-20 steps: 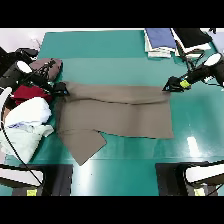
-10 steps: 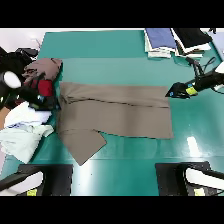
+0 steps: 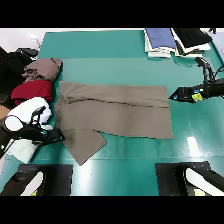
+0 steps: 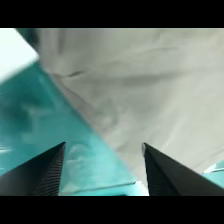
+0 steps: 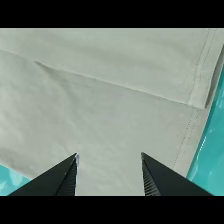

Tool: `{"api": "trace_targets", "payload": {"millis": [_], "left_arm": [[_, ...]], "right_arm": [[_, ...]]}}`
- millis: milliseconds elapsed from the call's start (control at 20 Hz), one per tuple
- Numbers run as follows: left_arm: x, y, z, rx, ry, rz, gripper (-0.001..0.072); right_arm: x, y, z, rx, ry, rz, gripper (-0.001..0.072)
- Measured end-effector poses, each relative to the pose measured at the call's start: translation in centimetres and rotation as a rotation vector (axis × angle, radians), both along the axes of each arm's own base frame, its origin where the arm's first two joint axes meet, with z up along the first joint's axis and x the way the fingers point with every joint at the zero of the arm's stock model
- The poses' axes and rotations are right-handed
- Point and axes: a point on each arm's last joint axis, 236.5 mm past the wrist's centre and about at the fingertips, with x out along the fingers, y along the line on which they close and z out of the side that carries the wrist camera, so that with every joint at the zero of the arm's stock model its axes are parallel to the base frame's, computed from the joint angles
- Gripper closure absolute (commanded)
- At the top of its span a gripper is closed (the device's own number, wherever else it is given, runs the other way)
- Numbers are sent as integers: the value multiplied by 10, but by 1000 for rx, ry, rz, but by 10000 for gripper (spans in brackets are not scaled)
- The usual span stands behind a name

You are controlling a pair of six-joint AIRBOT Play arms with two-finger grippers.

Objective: Fold the shirts.

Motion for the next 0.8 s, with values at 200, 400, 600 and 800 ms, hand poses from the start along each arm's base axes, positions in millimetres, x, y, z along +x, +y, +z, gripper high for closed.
{"api": "trace_targets", "payload": {"millis": [200,400,600,800], "left_arm": [[4,-22,-10,-72,-46,39,142],[10,-32,-13,-90,-88,44,682],[19,-37,-2,-102,-122,37,683],[33,-35,21,-79,-177,-14,683]], "right_arm": [[-1,3,4,11,-11,0,260],[-1,7,7,32,-15,0,260],[-13,-1,-2,48,41,-20,260],[-58,-35,-57,35,244,-110,195]]}}
